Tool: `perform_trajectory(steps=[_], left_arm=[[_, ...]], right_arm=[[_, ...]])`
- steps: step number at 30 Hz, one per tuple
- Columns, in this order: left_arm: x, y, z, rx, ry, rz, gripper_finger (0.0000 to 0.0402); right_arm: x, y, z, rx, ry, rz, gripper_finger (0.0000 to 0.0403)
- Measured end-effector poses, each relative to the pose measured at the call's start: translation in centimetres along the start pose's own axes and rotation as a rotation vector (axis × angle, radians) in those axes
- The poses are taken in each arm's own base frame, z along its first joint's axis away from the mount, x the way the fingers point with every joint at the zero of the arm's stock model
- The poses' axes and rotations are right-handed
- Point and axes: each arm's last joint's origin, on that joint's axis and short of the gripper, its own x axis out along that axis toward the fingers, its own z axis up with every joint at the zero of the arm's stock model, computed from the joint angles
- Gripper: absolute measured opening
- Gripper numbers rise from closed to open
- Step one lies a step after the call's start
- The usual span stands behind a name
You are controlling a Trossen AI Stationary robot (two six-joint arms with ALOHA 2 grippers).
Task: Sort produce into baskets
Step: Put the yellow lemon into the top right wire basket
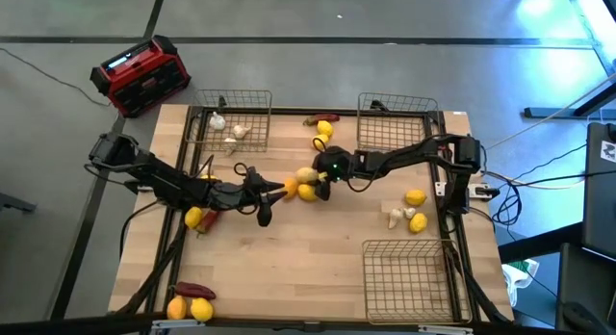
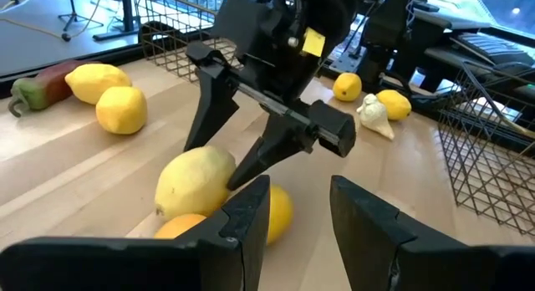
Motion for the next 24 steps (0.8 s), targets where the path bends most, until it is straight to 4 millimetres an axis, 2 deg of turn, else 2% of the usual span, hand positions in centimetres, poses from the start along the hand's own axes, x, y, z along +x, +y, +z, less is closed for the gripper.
perform_trajectory(steps=[7,12,20,24], left_arm=[[0.0,0.0,0.0,0.0,-0.001,0.001,0.0123],[0.0,0.0,0.0,-0.011,0.005,0.003,0.0123],[0.0,0.0,-0.1,-0.007,0.006,0.003,0.0123],[0.0,0.0,-0.1,-0.011,0.006,0.003,0.0123]], right_arm=[[1.6,-0.1,-1.0,-0.024,0.001,0.018,0.0275],[1.7,0.0,-1.0,-0.025,-0.012,0.031,0.0272],[1.7,0.0,-0.8,-0.031,-0.03,0.034,0.0205],[1.7,0.0,-0.8,-0.048,-0.031,0.034,0.0195]])
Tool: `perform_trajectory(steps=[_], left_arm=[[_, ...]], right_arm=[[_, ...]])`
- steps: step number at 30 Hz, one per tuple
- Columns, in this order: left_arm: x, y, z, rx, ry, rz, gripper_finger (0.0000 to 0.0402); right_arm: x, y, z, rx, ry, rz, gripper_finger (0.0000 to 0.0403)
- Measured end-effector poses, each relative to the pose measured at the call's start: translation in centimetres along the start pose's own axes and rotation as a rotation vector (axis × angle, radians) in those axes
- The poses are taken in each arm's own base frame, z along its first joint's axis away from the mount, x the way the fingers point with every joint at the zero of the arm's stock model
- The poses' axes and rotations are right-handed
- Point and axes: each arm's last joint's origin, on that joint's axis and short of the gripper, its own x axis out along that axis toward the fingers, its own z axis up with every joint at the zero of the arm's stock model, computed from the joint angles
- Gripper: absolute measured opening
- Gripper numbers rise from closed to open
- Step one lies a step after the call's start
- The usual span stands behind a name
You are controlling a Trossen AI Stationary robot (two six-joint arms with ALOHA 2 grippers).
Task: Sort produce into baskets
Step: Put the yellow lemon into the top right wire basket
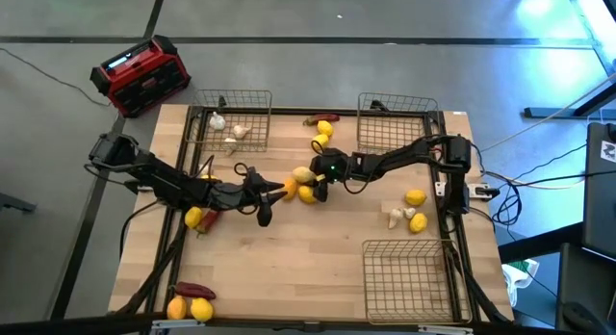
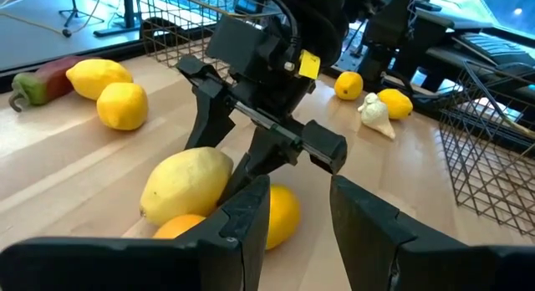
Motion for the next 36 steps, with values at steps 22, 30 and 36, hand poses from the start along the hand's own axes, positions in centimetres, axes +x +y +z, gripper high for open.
perform_trajectory(steps=[22,30,36], left_arm=[[0.0,0.1,-0.2,0.002,0.015,0.007,0.0123],[0.0,0.1,-0.2,0.003,0.015,0.007,0.0123],[0.0,0.1,-0.2,0.004,0.013,0.014,0.0123]], right_arm=[[-15.9,0.0,7.3,-0.08,-0.146,-0.317,0.0201],[-23.2,-1.5,7.0,-0.048,-0.135,-0.49,0.0202],[-26.8,-3.9,5.8,0.029,-0.091,-0.612,0.0202]])
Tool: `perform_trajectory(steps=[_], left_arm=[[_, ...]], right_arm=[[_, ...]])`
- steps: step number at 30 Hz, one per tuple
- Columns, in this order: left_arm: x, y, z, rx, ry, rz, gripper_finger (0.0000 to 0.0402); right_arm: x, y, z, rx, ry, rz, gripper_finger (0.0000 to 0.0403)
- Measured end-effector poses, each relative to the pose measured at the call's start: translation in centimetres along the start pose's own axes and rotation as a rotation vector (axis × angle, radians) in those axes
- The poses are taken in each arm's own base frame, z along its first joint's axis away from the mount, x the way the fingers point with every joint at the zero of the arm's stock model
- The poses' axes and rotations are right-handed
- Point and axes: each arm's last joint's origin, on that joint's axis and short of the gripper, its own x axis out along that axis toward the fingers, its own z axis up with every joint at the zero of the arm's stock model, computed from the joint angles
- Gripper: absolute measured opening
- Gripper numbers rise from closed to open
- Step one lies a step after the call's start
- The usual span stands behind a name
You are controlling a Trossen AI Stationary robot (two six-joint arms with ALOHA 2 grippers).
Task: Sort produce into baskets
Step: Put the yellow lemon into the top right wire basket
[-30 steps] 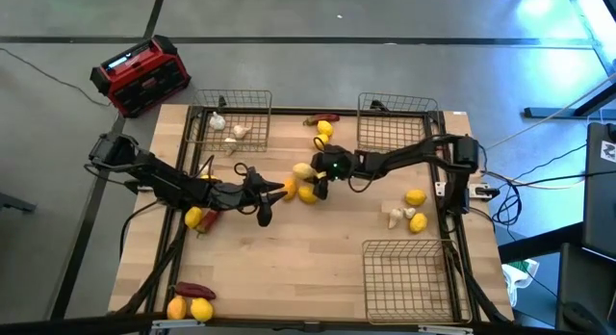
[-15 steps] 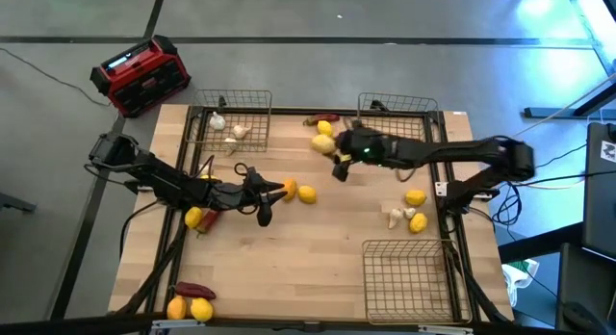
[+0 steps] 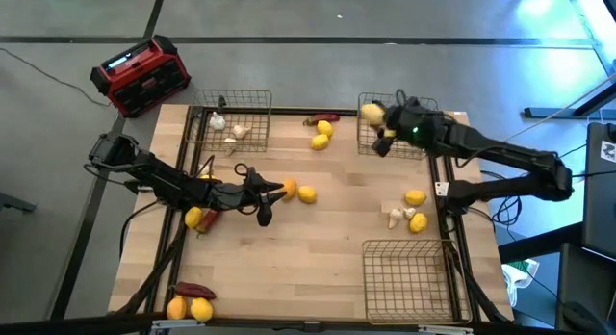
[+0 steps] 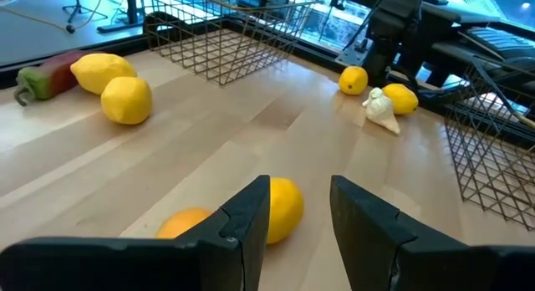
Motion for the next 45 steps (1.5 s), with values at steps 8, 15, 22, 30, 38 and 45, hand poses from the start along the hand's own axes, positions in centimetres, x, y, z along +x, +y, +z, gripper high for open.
perform_trajectory(steps=[8,15,22,30,38,45], left_arm=[[0.0,0.1,0.0,0.004,-0.007,0.016,0.0123],[0.0,0.1,0.0,0.004,-0.006,0.016,0.0123],[0.0,0.1,0.0,0.005,-0.006,0.016,0.0123],[0.0,0.1,0.0,0.007,-0.005,0.017,0.0123],[0.0,0.1,0.0,0.007,-0.004,0.017,0.0123],[0.0,0.2,-0.2,0.013,0.013,0.026,0.0123]], right_arm=[[1.4,-3.6,-1.4,0.092,0.138,-0.053,0.0202],[4.2,-6.1,-3.0,0.182,0.269,-0.035,0.0202],[7.6,-7.0,-5.0,0.281,0.439,0.018,0.0202],[9.4,-6.4,-6.5,0.323,0.578,0.061,0.0202],[10.9,-6.2,-7.5,0.331,0.655,0.031,0.0202],[11.7,-6.0,-8.1,0.346,0.693,0.033,0.0202]])
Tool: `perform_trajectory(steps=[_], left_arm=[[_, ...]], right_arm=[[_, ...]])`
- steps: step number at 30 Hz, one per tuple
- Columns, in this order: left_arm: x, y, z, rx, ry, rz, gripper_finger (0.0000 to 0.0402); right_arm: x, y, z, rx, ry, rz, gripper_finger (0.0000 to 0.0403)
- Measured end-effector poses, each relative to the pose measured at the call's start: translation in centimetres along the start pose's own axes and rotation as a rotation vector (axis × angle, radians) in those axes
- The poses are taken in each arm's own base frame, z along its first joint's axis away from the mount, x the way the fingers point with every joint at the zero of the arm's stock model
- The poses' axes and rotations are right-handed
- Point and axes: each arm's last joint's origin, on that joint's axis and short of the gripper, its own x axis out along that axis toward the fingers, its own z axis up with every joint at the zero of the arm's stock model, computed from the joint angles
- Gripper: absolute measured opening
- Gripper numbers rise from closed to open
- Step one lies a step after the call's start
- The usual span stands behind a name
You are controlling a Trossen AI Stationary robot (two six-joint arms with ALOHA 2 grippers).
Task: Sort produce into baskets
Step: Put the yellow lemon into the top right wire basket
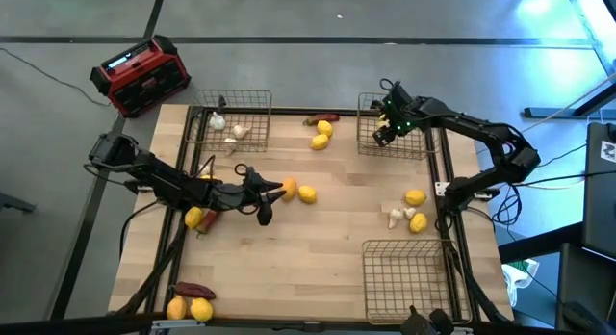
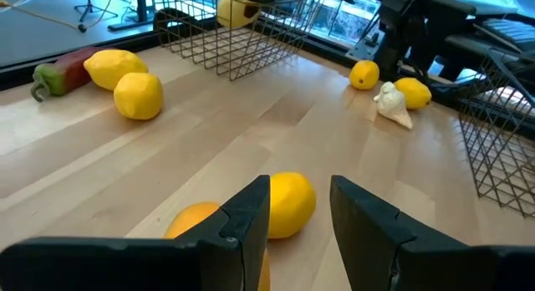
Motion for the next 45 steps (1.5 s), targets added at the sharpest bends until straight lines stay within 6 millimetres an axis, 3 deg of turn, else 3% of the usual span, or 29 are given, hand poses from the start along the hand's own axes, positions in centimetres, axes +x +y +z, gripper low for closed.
perform_trajectory(steps=[11,28,35,45], left_arm=[[0.0,0.0,0.0,-0.02,-0.002,-0.001,0.0123],[0.0,0.0,0.0,-0.022,-0.003,0.001,0.0123],[0.0,0.0,0.0,-0.022,-0.003,0.001,0.0123],[0.0,0.0,0.0,-0.022,-0.003,0.0,0.0123]], right_arm=[[1.4,0.1,0.0,0.058,0.054,-0.008,0.0202],[1.5,-0.6,-0.1,0.181,0.069,-0.053,0.0202],[1.5,-0.5,-0.2,0.14,0.08,-0.045,0.0204],[1.5,-0.5,-0.2,0.114,0.081,-0.043,0.027]])
